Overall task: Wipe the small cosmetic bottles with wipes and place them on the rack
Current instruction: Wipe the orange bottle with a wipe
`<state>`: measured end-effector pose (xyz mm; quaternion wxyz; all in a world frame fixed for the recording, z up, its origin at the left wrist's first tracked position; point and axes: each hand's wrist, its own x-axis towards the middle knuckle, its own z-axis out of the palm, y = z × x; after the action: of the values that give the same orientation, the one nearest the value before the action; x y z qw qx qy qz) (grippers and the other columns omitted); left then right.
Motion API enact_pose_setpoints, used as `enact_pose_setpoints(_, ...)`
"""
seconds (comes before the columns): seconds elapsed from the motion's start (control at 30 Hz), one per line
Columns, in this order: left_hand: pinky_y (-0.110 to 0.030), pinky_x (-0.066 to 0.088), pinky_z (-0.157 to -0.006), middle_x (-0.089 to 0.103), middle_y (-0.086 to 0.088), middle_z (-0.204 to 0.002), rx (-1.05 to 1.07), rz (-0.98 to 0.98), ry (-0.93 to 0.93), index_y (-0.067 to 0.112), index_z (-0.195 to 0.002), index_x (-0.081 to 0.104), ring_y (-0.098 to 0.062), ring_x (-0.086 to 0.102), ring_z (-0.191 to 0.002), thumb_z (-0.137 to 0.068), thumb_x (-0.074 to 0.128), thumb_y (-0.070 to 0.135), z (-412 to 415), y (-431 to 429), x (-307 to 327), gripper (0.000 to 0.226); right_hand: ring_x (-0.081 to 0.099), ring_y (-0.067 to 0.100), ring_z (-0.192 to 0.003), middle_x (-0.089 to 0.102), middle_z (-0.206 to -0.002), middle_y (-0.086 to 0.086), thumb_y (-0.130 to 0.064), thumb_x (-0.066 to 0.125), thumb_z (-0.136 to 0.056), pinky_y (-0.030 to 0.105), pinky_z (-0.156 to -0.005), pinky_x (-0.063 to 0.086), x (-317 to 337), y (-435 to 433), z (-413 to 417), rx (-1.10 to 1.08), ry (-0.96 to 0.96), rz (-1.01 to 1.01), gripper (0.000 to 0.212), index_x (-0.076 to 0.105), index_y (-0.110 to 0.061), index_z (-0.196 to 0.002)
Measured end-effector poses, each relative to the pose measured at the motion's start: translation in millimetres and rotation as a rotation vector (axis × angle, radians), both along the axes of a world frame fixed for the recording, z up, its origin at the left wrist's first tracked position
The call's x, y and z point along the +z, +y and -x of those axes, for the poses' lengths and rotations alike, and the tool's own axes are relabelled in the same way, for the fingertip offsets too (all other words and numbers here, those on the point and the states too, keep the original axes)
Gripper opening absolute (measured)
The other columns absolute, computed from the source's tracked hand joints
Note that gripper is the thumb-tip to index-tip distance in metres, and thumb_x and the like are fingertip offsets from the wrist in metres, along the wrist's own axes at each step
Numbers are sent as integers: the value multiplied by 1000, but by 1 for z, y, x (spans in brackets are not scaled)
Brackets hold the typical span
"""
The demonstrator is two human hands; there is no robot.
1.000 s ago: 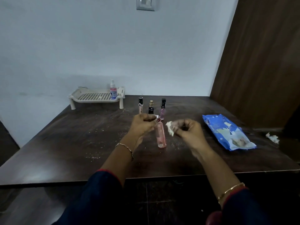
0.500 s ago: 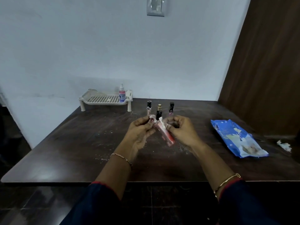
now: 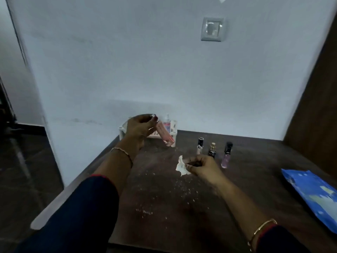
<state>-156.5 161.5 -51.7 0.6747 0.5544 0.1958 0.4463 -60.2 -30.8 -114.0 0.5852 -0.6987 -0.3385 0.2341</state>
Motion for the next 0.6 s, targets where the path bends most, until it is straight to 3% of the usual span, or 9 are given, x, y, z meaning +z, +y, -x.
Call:
enact_pose_setpoints(0.1, -30, 59, -71, 65, -12, -79, 127, -94, 85, -7, -101, 64, -24, 65, -78, -79, 71, 4, -20, 40, 19, 26, 61, -4, -58, 69, -77, -1, 0, 67, -82, 10, -53, 46, 5, 27, -2, 9, -25, -15, 16, 69, -15, -82)
enact_pose_setpoints(0.17, -43, 57, -83, 68, -16, -83, 200, -160, 157, 7, -85, 69, -31, 68, -86, -72, 78, 10, -34, 66, 23, 15, 61, -3, -59, 69, -77, -2, 0, 67, -82, 11, -54, 47, 6, 43, -8, 14, -21, -24, 15, 70, -15, -82)
enact_pose_setpoints(0.23, -47, 55, -87, 70, -16, -85, 250, -219, 235, 21, -69, 69, -32, 69, -89, -64, 83, 18, -48, 87, 18, 15, 63, 0, -62, 70, -77, -2, 1, 68, -81, 13, -56, 50, 8, 52, -12, 15, 9, -36, 14, 71, -13, -83)
enact_pose_setpoints(0.3, -42, 55, -86, 72, -13, -86, 303, -297, 309, 23, -69, 70, -28, 70, -88, -64, 83, 21, -64, 100, 12, 14, 64, 2, -64, 72, -80, -1, -1, 68, -81, 15, -59, 52, 6, 62, -20, 24, 11, -28, 13, 72, -13, -84)
enact_pose_setpoints(0.43, -29, 52, -86, 73, -11, -93, 376, -384, 414, 11, -91, 72, -22, 68, -90, -74, 76, 17, -87, 108, 0, 19, 64, -1, -60, 72, -78, -3, -3, 68, -82, 17, -57, 51, 3, 74, -30, 54, -7, -5, 14, 72, -17, -82)
enact_pose_setpoints(0.6, -26, 48, -85, 73, -12, -94, 387, -416, 462, 9, -94, 71, -22, 68, -92, -76, 75, 15, -107, 115, -15, 20, 68, 14, -76, 74, -87, 7, -5, 69, -81, 30, -72, 55, -2, 81, -34, 75, 30, -8, 14, 73, -18, -82)
